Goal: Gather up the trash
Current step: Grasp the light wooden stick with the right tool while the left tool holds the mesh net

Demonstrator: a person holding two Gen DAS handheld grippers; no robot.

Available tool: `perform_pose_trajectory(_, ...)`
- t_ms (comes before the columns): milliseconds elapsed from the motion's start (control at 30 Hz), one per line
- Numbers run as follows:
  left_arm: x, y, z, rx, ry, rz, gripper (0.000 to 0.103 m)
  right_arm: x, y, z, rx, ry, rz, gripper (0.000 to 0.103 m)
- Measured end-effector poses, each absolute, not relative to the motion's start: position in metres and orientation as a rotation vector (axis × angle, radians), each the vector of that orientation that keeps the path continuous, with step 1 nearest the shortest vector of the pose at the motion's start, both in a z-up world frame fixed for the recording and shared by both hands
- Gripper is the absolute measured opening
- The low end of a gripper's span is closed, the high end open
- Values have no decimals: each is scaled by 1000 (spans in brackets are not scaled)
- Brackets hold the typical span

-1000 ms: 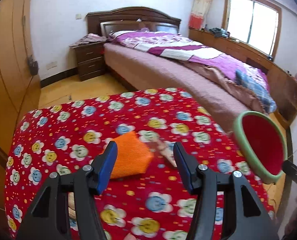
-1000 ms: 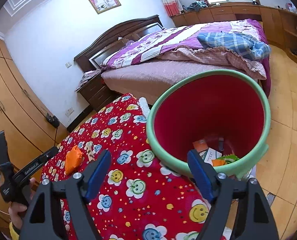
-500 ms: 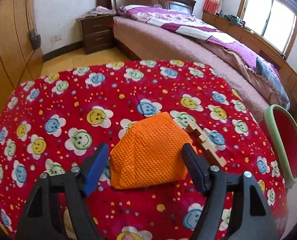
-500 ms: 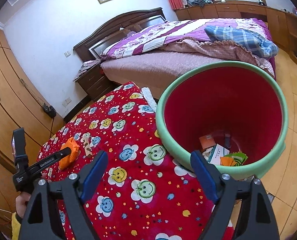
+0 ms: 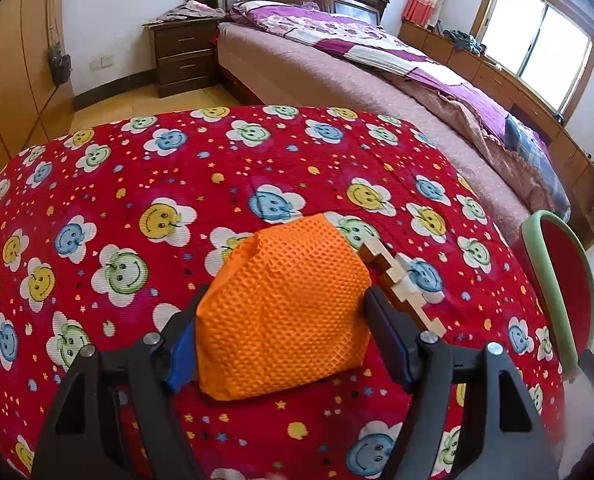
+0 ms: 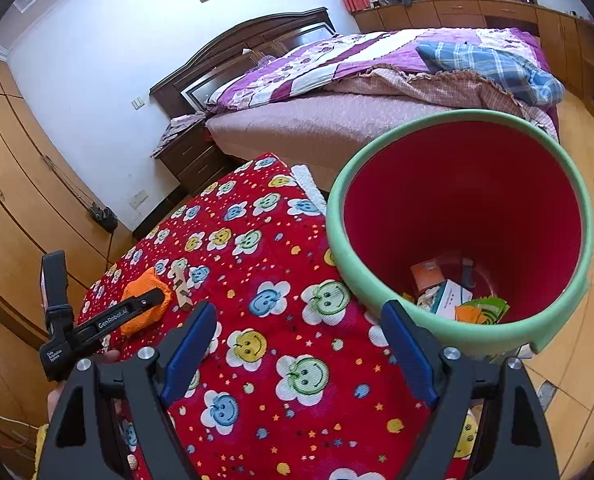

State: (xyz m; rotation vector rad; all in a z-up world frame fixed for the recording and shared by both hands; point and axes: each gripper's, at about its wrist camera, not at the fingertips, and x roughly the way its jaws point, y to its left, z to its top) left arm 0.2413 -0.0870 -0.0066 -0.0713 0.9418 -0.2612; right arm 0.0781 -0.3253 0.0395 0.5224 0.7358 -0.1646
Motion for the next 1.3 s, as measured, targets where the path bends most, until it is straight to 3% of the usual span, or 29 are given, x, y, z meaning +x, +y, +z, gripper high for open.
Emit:
perform_pose_trajectory(200,237,-91,-5,-63,941,-310,36,80,-318,43,519,744,-156,86)
perform_pose_trajectory(367,234,-78,5,-115,945,-348,22,83,-306,49,515,742,-130,86)
perform_pose_trajectory(833,221,-3,29,-169,807,-168,22,129,-243,49,353,785,-52,86)
perform_pose_trajectory(1100,222,3,22,-224,812,-220,22,175,-208,25,273,861,23,45)
perform_pose_trajectory(1300,220,3,24,-221,796,-241,22,197,-194,10,212,897,50,39)
